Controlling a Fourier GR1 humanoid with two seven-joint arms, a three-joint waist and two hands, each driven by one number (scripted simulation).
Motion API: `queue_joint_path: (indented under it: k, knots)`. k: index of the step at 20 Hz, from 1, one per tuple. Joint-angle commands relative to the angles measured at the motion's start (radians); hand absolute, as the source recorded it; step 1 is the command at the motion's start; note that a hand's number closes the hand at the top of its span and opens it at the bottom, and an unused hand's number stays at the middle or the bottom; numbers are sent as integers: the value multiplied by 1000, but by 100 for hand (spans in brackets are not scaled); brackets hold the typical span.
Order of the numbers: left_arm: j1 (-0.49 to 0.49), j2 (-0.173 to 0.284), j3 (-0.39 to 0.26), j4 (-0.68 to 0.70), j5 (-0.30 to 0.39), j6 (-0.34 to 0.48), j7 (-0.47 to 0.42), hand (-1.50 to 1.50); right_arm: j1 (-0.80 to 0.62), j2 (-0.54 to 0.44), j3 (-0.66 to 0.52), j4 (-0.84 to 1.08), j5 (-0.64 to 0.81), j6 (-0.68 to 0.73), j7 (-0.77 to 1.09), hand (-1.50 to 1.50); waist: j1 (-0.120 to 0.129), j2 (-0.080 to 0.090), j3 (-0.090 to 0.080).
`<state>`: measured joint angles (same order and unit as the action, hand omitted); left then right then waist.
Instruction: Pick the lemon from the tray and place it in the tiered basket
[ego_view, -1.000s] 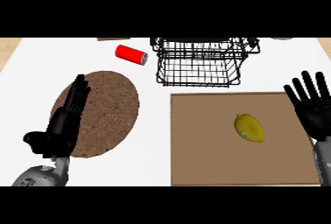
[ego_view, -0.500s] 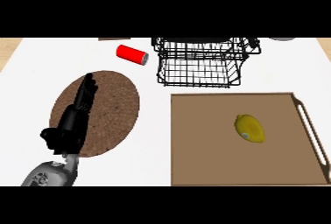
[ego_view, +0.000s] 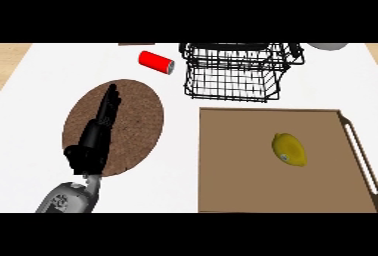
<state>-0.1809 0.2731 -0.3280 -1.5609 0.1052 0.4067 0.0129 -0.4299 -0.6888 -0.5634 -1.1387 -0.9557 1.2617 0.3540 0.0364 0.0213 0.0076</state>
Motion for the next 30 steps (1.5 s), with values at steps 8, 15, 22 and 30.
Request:
queue_joint_path:
  k: [8,15,22,30]
  knots:
    - [-32,-17,13,45,-7,-9,-9,0,-14,33,15,-112,182,227,-56,-150,-3,-2,0]
    - [-45,-20,17,20,-13,-4,23,0,34,43,52,-202,284,227,-76,-150,-5,-8,1]
    - [-47,-39,0,55,-33,-6,0,0,19,126,-7,-284,448,228,-114,-150,2,-2,2]
    - [-40,-28,20,54,-34,-10,0,0,34,154,-16,-381,529,227,-200,-150,-4,-5,1]
